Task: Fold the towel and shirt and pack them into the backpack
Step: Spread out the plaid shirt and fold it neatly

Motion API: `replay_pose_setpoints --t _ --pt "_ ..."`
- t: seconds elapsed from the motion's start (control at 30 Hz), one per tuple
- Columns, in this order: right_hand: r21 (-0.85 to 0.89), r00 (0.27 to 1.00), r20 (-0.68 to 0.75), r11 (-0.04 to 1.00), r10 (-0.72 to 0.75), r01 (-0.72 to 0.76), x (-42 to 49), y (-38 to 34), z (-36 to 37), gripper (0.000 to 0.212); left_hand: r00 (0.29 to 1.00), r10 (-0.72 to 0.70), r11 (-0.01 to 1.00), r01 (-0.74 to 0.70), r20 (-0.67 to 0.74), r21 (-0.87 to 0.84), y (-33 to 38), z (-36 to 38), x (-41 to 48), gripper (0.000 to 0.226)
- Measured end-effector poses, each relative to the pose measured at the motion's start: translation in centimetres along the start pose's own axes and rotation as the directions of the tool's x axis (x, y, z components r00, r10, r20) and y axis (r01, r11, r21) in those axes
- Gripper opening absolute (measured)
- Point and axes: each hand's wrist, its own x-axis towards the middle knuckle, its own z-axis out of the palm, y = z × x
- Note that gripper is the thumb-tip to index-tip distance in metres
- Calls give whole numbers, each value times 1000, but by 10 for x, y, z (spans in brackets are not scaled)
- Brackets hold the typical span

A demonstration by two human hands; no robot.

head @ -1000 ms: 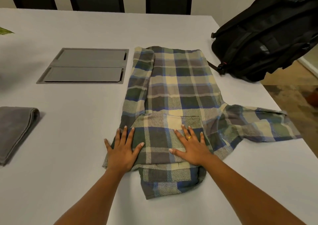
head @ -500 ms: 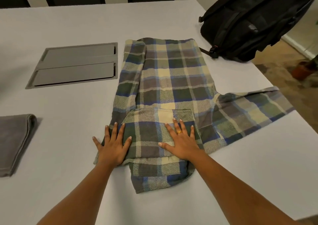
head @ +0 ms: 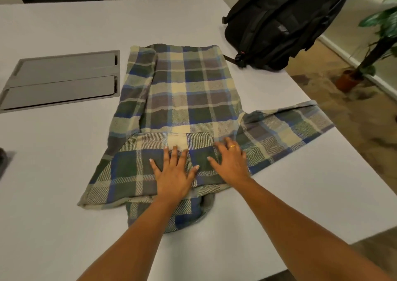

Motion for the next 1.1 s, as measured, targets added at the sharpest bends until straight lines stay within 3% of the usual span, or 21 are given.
replay_pose_setpoints --t 0.1,0.27,0.47,0.57,0.67,0.77,0.83,0.93,1.0,1.1 --pt "-38 991 131 999 -2 7 1 12 1 62 1000 7 997 -9 26 83 3 10 0 93" --pt "-126 991 134 992 5 12 -10 -8 16 58 1000 -7 995 5 19 104 -13 13 0 87" --pt "-65 960 262 991 -100 121 -22 -52 26 66 997 -65 988 57 48 140 -66 2 -6 83" --pt "73 943 272 982 -190 177 -32 -65 33 69 990 -118 981 104 76 161 -94 -10 -11 78" --pt "373 903 318 914 -288 160 -35 -69 31 66 976 -174 961 140 131 237 -113 -23 -13 68" --pt "552 910 245 820 -333 152 -32 -50 18 44 969 -237 957 221 68 186 -104 -31 -9 61" --pt "438 962 99 879 -255 188 -26 -21 7 29 968 -244 966 248 -59 72 -82 -31 -6 52" --pt "159 996 -30 983 -87 90 -15 36 -12 28 969 -154 988 152 -191 -27 -43 -24 -3 47" --pt "74 999 -12 997 -35 36 -12 67 -18 37 978 -56 998 51 -200 -31 -17 -18 0 54" --pt "96 997 36 993 -74 70 -20 79 -17 48 991 40 999 -44 -129 -30 16 -10 6 73"
